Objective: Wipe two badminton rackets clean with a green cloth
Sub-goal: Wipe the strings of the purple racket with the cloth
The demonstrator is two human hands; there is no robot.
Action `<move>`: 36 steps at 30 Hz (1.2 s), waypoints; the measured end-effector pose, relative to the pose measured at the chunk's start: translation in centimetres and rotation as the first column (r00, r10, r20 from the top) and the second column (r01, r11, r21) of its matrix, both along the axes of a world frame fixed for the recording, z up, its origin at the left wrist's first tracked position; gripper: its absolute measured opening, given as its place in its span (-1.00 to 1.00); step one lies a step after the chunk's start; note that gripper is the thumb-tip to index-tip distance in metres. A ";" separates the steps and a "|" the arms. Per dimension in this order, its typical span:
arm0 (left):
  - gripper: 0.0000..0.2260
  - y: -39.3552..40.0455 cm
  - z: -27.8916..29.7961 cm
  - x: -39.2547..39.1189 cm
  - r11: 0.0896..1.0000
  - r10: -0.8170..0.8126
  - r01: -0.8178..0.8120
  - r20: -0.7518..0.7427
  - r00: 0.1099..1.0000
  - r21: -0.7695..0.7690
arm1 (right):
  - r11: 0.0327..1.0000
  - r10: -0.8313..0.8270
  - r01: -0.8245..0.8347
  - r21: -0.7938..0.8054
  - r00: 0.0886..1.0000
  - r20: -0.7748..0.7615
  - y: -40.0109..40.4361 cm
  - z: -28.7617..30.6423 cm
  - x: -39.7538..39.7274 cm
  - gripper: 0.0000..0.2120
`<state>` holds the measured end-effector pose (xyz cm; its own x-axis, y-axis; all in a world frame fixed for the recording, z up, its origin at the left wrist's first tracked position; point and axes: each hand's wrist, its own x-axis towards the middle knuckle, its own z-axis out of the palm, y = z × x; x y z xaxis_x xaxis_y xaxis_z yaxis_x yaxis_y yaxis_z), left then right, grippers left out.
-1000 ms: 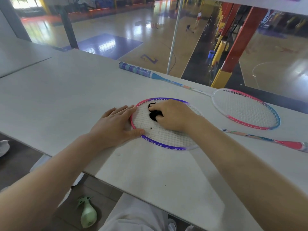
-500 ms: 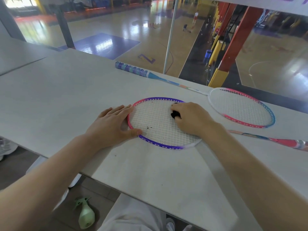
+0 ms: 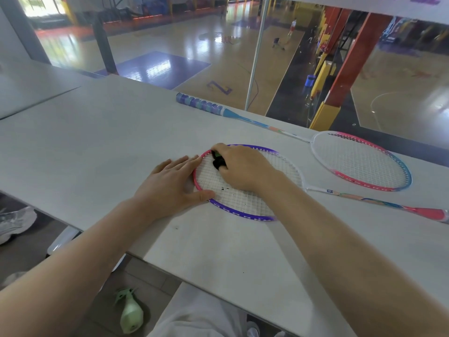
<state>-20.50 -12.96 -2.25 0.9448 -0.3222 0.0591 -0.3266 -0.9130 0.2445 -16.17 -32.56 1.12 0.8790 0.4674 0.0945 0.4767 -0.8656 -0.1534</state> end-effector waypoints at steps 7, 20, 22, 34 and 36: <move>0.04 0.1 0.0 0.1 1.000 -0.006 0.006 -0.019 1.000 0.021 | 0.974 -0.197 0.201 -0.108 0.979 0.046 -6.8 0.0 -0.9 -0.70; 0.07 0.1 0.0 0.1 0.999 -0.015 0.015 -0.022 1.000 0.031 | 0.926 -0.286 0.307 -0.221 0.950 0.122 -5.1 -0.1 -1.8 -0.82; 0.06 0.1 0.1 0.2 0.999 -0.018 0.019 -0.020 1.000 0.033 | 0.962 -0.212 0.227 -0.151 0.971 0.106 -3.6 -0.4 -1.2 -0.79; 0.12 -0.1 0.2 0.0 1.000 0.008 -0.008 -0.008 1.000 0.012 | 0.988 -0.102 0.115 -0.107 0.987 0.123 -1.1 -0.5 0.3 -0.70; 0.06 -0.2 0.5 -0.2 1.000 0.006 -0.005 -0.024 1.000 0.026 | 0.975 -0.148 0.168 -0.146 0.979 0.140 -1.7 -0.3 0.3 -0.75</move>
<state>-20.65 -13.17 -1.79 0.9477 -0.3179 0.0282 -0.3157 -0.9210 0.2283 -15.86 -34.29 0.87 0.9283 0.3412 0.1476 0.3387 -0.9399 0.0426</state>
